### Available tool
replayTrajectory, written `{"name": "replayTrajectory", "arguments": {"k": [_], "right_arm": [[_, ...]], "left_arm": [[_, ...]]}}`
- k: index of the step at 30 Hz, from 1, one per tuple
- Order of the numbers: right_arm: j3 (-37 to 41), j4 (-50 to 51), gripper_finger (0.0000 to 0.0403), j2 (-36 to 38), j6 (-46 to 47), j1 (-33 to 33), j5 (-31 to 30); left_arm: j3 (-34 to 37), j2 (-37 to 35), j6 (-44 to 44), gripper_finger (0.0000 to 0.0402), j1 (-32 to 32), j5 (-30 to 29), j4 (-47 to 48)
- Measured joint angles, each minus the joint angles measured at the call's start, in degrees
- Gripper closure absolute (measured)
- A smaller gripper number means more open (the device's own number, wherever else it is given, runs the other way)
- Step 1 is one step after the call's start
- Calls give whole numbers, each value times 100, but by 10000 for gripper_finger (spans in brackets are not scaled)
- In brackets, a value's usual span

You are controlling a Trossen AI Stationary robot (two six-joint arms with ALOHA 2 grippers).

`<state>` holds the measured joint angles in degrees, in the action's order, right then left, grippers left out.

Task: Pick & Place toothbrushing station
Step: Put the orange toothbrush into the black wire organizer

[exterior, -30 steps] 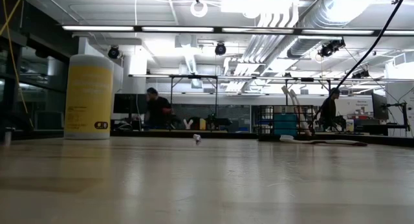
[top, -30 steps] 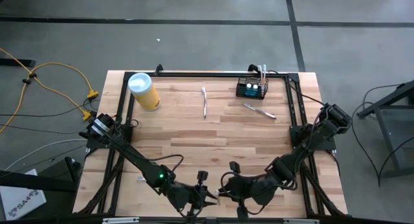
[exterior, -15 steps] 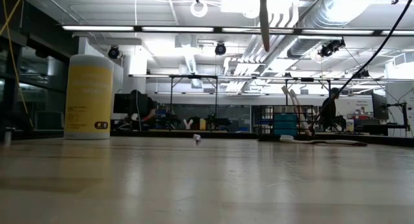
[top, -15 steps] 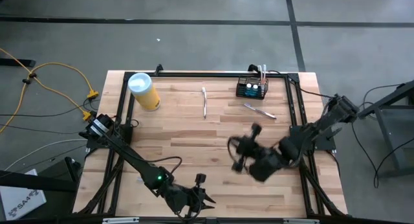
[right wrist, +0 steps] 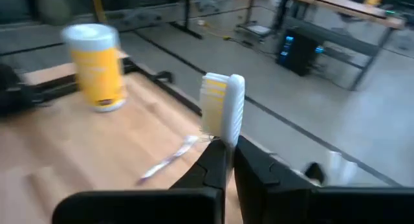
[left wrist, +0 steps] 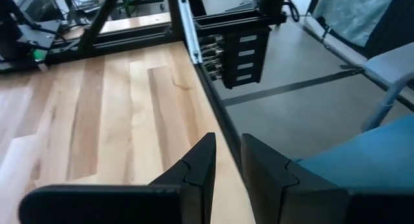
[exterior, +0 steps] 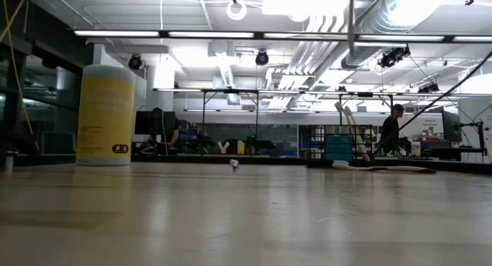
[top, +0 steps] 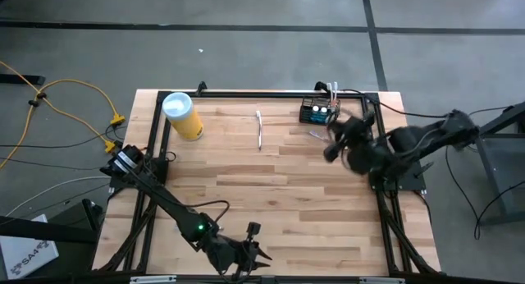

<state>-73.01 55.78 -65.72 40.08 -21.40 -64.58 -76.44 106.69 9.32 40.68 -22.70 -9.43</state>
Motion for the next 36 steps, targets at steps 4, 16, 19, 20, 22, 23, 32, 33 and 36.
{"name": "replayTrajectory", "arguments": {"k": [4,16,19,20,22,23,32,33,36], "right_arm": [[451,-60,397,637,-171,544,8],[2323,-2852,397,1751,-2259,2478,1031],[2585,-3403,397,1804,-2679,3016,1383],[2628,-3459,397,1803,-2732,3193,1503],[2659,-3459,397,1795,-2803,3556,1749],[2664,-3457,397,1797,-2836,3720,1882],[2715,-3538,397,1798,-3117,4924,2831],[2747,-3608,397,1798,-3145,5021,2915],[2990,-4084,397,1798,-3289,5244,3132]], "left_arm": [[0,0,-31,331,-192,-6,54],[0,-2,-91,331,-995,-10,517],[0,-2,-88,331,-1125,-9,636],[0,-2,-90,331,-1160,-9,686],[2,-2,-119,331,-1224,-7,730],[2,-2,-175,331,-1255,-7,752],[2,-2,-354,331,-1552,-3,820],[2,-2,-353,331,-1584,-3,820],[2,-2,-350,331,-1662,0,824]]}}
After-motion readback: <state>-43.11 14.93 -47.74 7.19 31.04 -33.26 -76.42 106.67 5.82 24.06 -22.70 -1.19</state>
